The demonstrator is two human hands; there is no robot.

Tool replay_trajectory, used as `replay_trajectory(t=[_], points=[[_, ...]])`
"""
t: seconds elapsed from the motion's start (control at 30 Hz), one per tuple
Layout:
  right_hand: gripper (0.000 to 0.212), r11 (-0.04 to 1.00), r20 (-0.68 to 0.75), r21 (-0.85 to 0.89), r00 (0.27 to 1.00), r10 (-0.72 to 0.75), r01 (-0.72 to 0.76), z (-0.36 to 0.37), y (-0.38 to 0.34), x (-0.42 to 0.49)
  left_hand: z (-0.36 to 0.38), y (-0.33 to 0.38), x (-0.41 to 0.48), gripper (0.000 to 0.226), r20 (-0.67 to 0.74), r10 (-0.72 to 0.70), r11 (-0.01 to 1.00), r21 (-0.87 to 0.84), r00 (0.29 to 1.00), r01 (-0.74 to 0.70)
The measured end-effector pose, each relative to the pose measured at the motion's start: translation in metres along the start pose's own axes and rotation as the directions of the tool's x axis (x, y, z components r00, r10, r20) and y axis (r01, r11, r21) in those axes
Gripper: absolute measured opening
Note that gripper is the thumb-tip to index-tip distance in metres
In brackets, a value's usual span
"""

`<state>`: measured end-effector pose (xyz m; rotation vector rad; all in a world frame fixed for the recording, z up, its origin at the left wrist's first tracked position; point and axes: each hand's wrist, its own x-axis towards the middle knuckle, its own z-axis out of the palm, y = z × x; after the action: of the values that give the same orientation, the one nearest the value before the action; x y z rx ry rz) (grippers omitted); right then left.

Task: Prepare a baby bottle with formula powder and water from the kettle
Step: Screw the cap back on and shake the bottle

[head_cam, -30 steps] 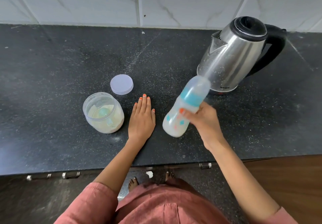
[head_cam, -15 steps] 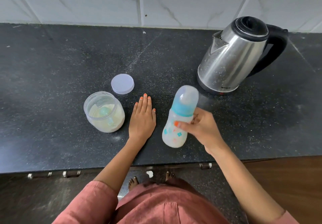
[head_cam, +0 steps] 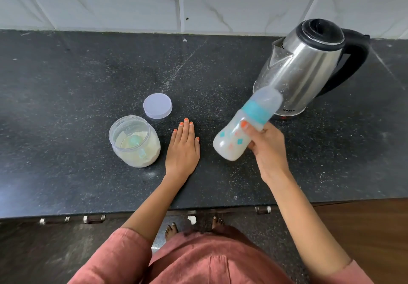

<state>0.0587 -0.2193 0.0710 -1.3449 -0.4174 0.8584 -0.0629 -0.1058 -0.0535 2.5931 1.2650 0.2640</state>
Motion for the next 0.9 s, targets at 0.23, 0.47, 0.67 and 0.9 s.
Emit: replay_trajectory(t=[0.23,0.47,0.67,0.9], points=[[0.030,0.945,0.263,-0.324,0.964,0.049,0.040,-0.001,0.008,-0.014,0.002,0.000,0.000,0.062,0.003,-0.010,1.000,0.005,1.000,0.010],[0.020,0.999,-0.002,0.011,0.999,-0.034,0.034,-0.004,-0.002,0.004,0.001,0.001,0.000,0.054,-0.005,-0.003,1.000,0.002,1.000,0.003],[0.025,0.982,0.207,-0.189,0.978,0.015,0.025,-0.006,0.002,-0.008,-0.001,0.001,-0.001,0.052,0.017,-0.010,1.000,0.008,1.000,0.010],[0.027,0.986,0.115,-0.160,0.993,-0.024,0.042,0.000,0.007,-0.005,0.000,0.001,0.000,0.055,0.000,-0.008,1.000,-0.001,1.000,0.008]])
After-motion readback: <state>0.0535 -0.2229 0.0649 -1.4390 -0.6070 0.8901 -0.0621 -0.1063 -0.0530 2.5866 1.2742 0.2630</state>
